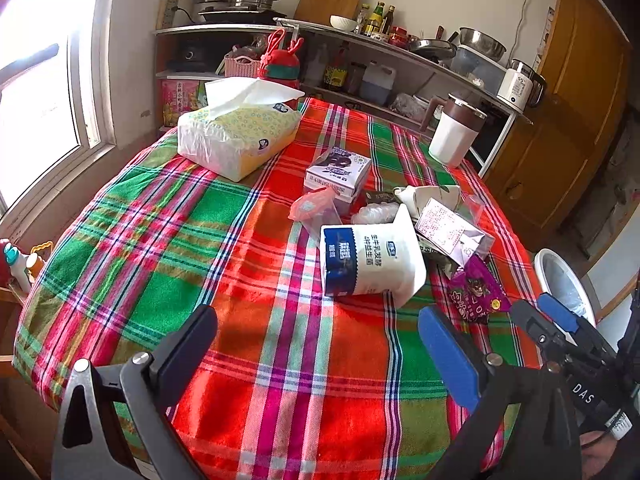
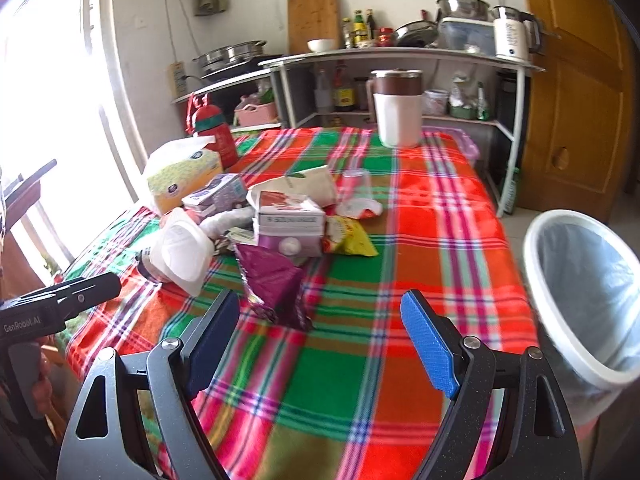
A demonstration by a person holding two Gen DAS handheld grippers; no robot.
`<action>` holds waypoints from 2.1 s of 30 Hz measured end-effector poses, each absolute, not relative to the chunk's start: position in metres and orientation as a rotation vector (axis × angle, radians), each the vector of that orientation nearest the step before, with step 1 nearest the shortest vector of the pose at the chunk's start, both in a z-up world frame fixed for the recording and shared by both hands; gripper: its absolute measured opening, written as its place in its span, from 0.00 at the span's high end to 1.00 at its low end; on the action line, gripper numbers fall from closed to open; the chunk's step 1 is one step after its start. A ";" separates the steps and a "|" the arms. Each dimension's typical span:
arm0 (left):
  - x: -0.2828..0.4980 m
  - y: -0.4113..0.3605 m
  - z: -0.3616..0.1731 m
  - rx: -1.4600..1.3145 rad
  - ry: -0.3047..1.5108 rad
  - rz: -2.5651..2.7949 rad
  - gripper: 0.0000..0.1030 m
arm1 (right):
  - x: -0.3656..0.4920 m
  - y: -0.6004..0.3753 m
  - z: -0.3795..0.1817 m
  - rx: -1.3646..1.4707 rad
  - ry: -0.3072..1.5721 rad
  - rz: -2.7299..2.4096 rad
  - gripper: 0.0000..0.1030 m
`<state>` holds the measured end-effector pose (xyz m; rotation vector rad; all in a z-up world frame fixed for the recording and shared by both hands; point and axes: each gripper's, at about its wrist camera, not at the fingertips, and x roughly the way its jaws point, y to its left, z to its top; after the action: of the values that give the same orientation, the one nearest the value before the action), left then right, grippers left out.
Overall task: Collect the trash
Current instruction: 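Grasp the white yogurt cup with the left tool while the right tool grasps the purple snack bag, then carry the yogurt cup and purple bag with both tools over the white bin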
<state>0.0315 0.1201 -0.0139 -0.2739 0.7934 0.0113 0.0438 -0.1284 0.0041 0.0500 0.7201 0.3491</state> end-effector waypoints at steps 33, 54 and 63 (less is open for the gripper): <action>0.087 0.103 -0.032 -0.321 0.907 -0.071 0.27 | 0.058 -0.133 -0.002 0.124 0.760 0.397 0.70; 0.067 0.058 0.018 -0.257 0.799 -0.182 0.39 | 0.040 -0.193 0.036 0.211 0.649 0.322 0.70; 0.085 -0.017 0.035 -0.187 0.786 -0.326 0.39 | 0.033 -0.253 0.051 0.231 0.613 0.187 0.70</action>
<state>0.0847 -0.0173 0.0355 -0.1870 0.7865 -0.3260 0.0330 -0.2532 0.0507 0.2309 0.6131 0.1871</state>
